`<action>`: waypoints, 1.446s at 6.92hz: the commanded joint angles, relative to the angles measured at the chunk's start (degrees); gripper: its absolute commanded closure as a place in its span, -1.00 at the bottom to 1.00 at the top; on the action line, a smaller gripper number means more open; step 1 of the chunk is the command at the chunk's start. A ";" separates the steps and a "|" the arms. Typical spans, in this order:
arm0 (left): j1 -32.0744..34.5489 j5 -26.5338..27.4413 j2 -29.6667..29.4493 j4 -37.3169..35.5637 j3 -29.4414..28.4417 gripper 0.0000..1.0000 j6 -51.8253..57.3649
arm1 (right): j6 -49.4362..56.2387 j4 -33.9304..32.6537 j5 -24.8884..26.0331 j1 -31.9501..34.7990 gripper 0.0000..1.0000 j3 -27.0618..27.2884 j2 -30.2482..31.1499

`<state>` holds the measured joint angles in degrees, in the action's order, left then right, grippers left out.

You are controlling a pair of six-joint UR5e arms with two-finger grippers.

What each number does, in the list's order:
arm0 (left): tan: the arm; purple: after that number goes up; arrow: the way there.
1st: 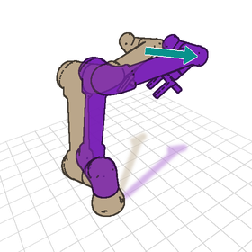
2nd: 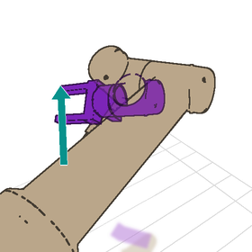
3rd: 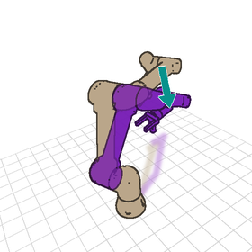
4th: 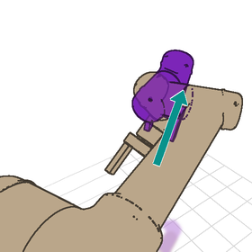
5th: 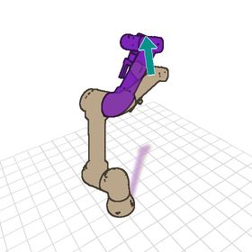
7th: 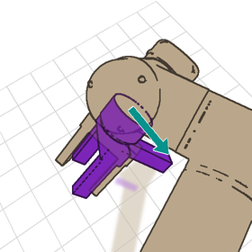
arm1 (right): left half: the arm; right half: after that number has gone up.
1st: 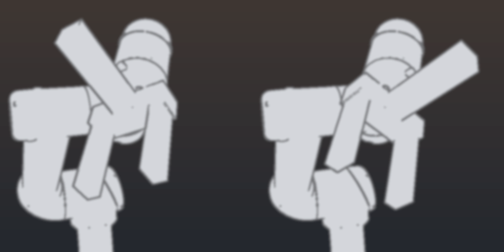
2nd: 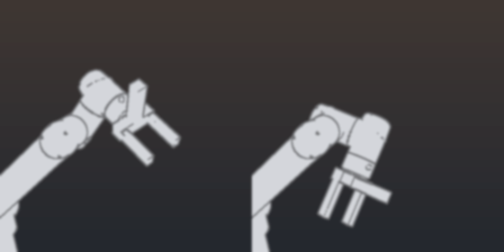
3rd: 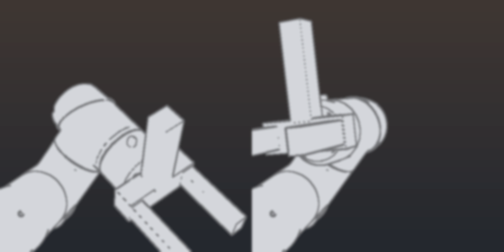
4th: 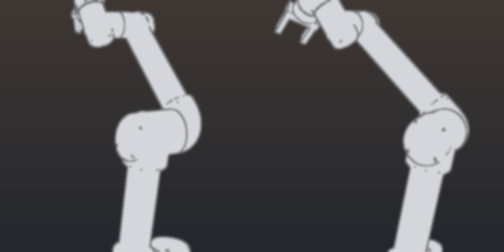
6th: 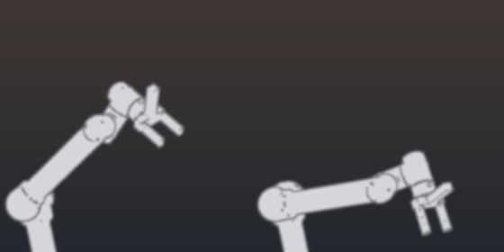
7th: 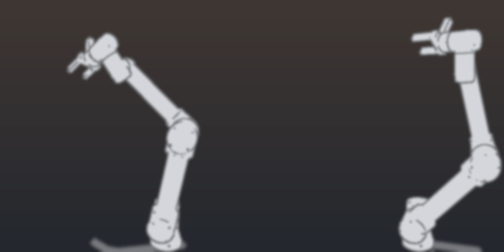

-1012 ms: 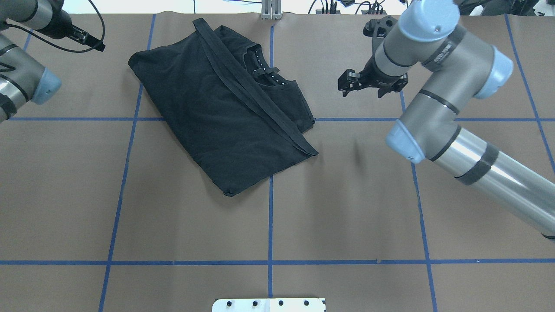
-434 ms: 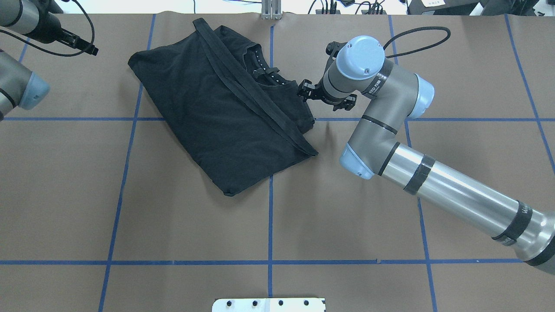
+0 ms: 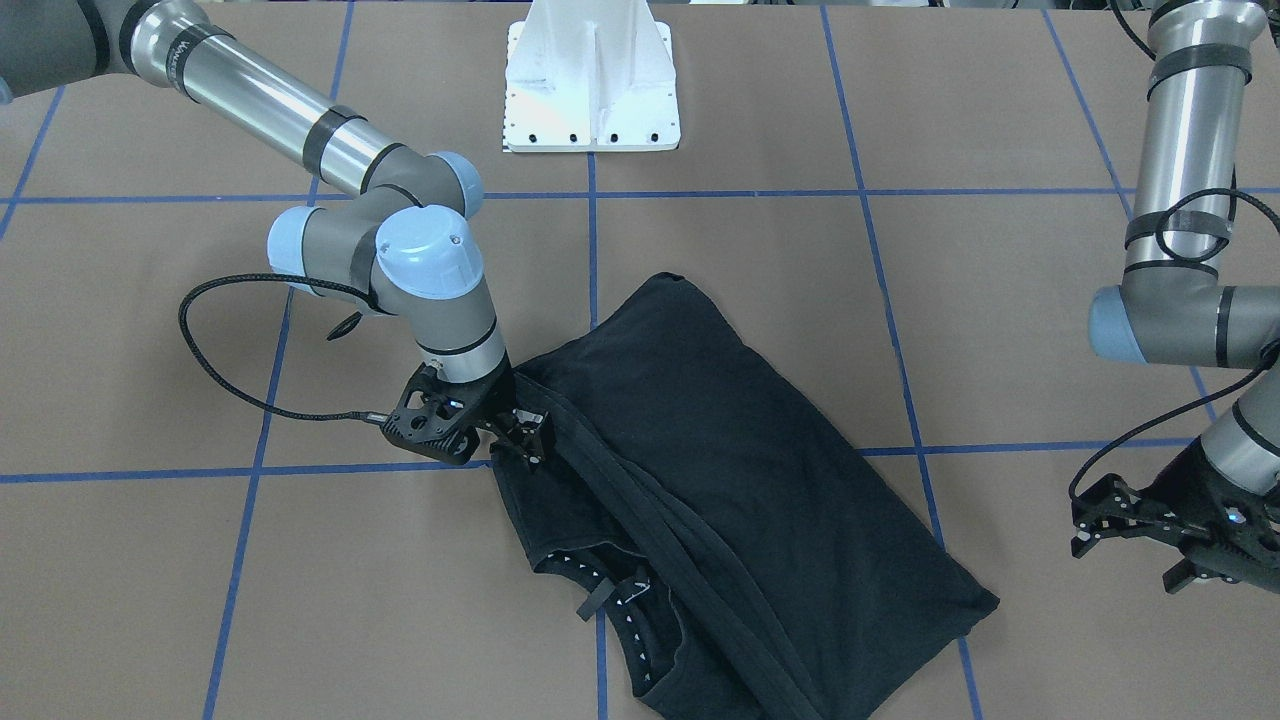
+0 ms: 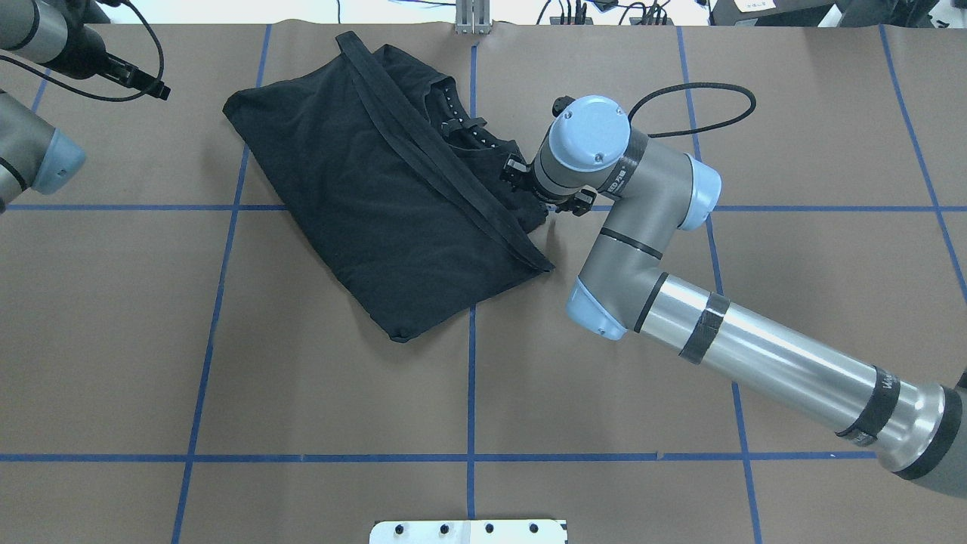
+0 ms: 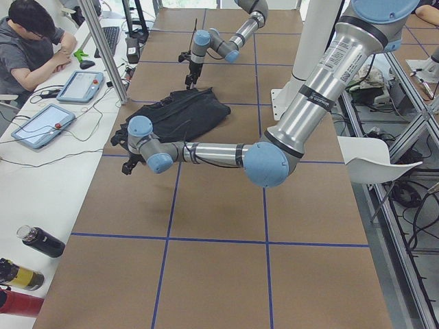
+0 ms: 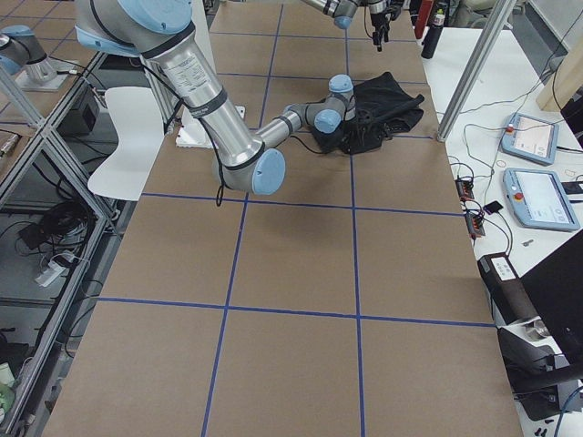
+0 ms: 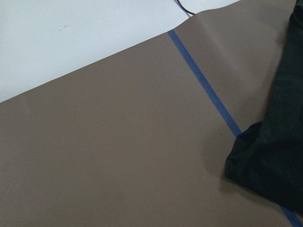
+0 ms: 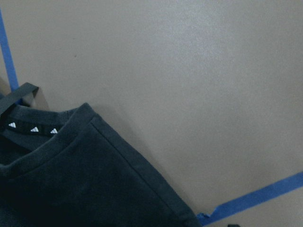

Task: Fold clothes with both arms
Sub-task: 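Grasp the collar corner with the right gripper and drag it toward the robot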

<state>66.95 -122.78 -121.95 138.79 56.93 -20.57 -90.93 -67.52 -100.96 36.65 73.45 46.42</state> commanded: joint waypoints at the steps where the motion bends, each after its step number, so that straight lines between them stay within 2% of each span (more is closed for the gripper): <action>1: -0.06 0.00 0.13 -0.01 -0.16 -1.00 -0.08 | -2.24 -0.33 1.90 -1.23 -0.44 -0.15 0.07; 3: -0.15 0.09 0.13 -0.01 -0.16 -1.00 -0.17 | -2.24 -0.68 1.90 -1.41 -0.31 -0.15 0.25; 4: -0.15 0.09 0.13 -0.01 -0.16 -1.00 -0.17 | -2.24 -1.12 1.90 -1.41 -0.09 -0.15 0.07; 6: -0.15 0.09 0.13 -0.01 -0.16 -1.00 -0.08 | -2.24 -1.21 1.90 -1.41 0.99 0.03 -0.19; 8: -0.15 0.09 0.13 -0.01 -0.16 -1.00 -0.17 | -1.71 -1.04 1.82 -1.41 1.00 0.64 -0.19; 10: -0.24 0.09 0.13 -0.01 -0.07 -1.00 -0.78 | 6.76 -1.12 -1.24 -0.10 1.00 5.01 3.12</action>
<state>66.77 -122.74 -121.82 138.78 56.82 -20.88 -89.57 -68.58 -100.19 35.62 75.67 47.30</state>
